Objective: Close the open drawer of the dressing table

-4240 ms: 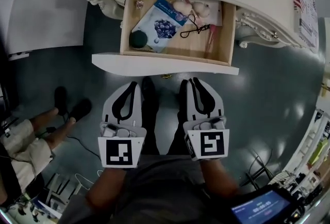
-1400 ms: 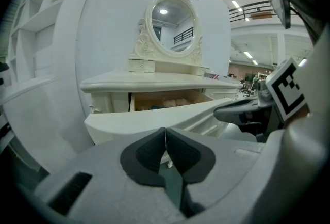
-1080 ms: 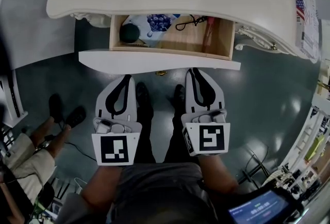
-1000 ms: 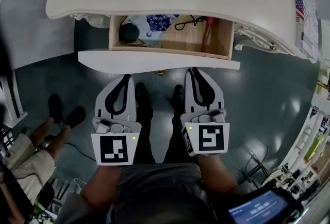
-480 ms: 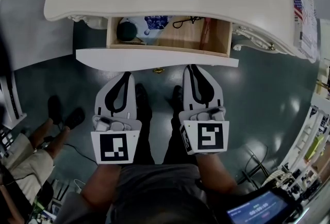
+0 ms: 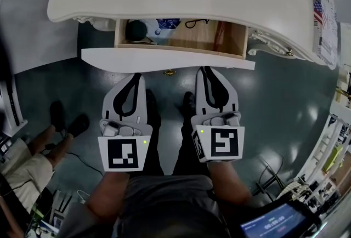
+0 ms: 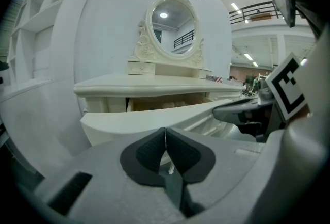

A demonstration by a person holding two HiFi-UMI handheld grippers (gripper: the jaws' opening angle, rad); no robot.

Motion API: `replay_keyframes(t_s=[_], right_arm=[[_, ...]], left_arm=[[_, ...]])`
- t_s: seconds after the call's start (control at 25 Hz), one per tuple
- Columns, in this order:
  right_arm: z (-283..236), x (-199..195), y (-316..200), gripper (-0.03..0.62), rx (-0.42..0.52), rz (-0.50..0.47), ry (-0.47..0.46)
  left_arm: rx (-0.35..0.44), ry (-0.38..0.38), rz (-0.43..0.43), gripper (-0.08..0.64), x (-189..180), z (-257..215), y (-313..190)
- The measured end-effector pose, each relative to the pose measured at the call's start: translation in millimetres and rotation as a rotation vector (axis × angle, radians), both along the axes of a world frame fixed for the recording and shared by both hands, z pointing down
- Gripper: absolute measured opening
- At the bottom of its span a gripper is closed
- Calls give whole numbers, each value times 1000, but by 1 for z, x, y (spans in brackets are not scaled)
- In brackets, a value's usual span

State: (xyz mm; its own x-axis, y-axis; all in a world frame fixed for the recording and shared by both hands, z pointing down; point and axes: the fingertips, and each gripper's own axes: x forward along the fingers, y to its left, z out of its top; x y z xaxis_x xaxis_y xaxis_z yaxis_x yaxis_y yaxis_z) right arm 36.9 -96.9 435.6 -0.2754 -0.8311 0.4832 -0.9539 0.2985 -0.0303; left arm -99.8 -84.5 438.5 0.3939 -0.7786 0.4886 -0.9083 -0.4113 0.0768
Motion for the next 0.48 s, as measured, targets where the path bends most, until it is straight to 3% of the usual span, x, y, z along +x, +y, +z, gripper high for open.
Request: replay_keyframes(t_s=[0.48], right_arm=[[1,0,-14,17,12,7,7]], left_arm=[[14,-2,4,17,1,2,-13]])
